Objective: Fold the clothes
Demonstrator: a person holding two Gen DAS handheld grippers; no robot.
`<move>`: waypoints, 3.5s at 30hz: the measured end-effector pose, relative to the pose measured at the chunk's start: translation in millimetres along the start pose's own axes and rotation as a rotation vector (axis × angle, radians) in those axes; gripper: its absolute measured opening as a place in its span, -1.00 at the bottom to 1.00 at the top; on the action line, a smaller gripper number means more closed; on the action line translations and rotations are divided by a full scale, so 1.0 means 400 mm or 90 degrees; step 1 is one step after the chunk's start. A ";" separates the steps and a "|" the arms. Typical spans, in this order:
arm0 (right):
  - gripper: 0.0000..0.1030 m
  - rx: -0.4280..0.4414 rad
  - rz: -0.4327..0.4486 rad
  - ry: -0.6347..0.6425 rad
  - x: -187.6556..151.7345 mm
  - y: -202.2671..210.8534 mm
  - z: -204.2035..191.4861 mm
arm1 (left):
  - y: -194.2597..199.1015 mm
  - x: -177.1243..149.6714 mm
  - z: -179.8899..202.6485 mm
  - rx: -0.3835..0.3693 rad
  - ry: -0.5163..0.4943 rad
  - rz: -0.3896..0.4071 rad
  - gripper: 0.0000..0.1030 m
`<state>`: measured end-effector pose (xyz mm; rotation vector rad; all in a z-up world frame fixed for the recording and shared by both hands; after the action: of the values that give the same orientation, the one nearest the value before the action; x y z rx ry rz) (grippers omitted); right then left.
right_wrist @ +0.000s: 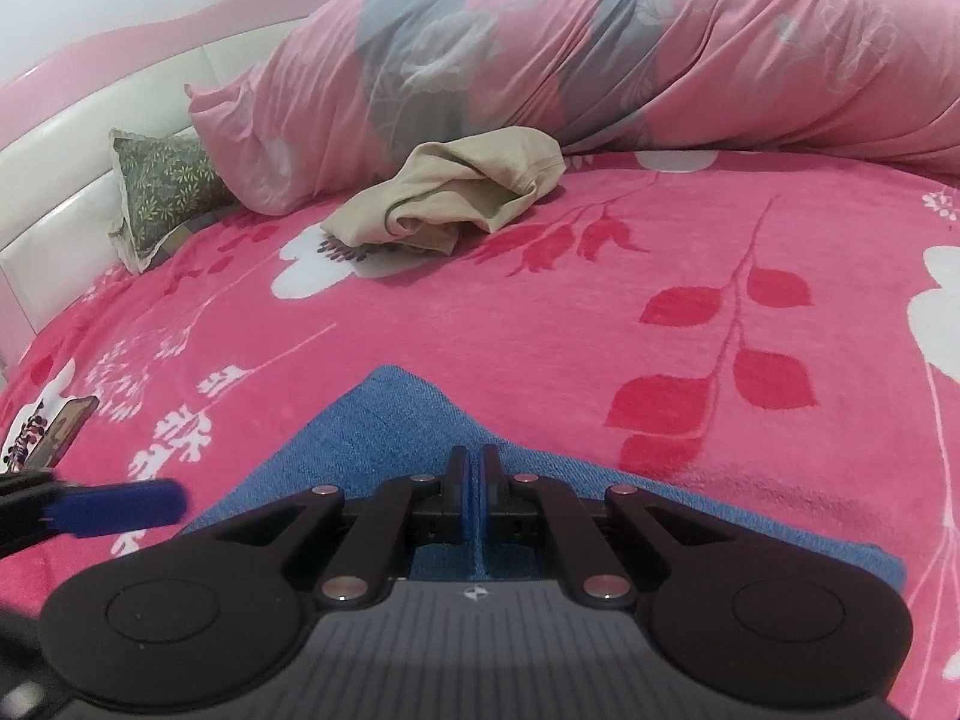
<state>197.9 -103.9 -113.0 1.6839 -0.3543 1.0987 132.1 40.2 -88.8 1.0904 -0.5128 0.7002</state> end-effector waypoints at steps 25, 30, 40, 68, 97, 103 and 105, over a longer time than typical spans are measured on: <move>-0.88 -0.025 0.103 -0.121 -0.231 0.445 0.066 | -0.025 -0.025 -0.107 -0.066 0.115 -0.048 0.42; -0.59 -0.023 0.073 -0.244 -0.389 0.508 0.069 | -0.003 -0.037 -0.143 -0.086 0.136 -0.038 0.43; -0.21 0.029 0.100 -0.324 -0.422 0.500 0.058 | 0.026 -0.034 -0.199 -0.147 0.242 -0.069 0.43; -0.23 0.253 -0.004 -0.565 -0.353 0.223 0.189 | -0.069 -0.026 -0.110 -0.199 0.189 -0.225 0.77; -0.29 0.221 0.061 -0.607 -0.576 0.500 0.212 | 0.063 -0.220 0.022 -0.254 0.164 -0.305 0.69; -0.29 0.236 0.063 -0.603 -0.581 0.498 0.219 | 0.025 -0.214 0.042 -0.263 0.164 -0.330 0.82; -0.29 0.242 0.063 -0.603 -0.581 0.494 0.221 | 0.014 -0.212 0.049 -0.266 0.160 -0.337 0.84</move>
<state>-18.9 -324.9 -183.4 2.4885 -0.8651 0.3631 69.6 1.8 -135.8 0.6848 -0.1278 0.2393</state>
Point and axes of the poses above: each gripper's, at about its wrist camera, not at the fingertips, and y roughly against the way its jaws point, z to its right, x to its top, the point moved 3 cm from there along -y, roughly the way its jaws point, and after that the axes turned 15 degrees about y, right-handed, at the moved point
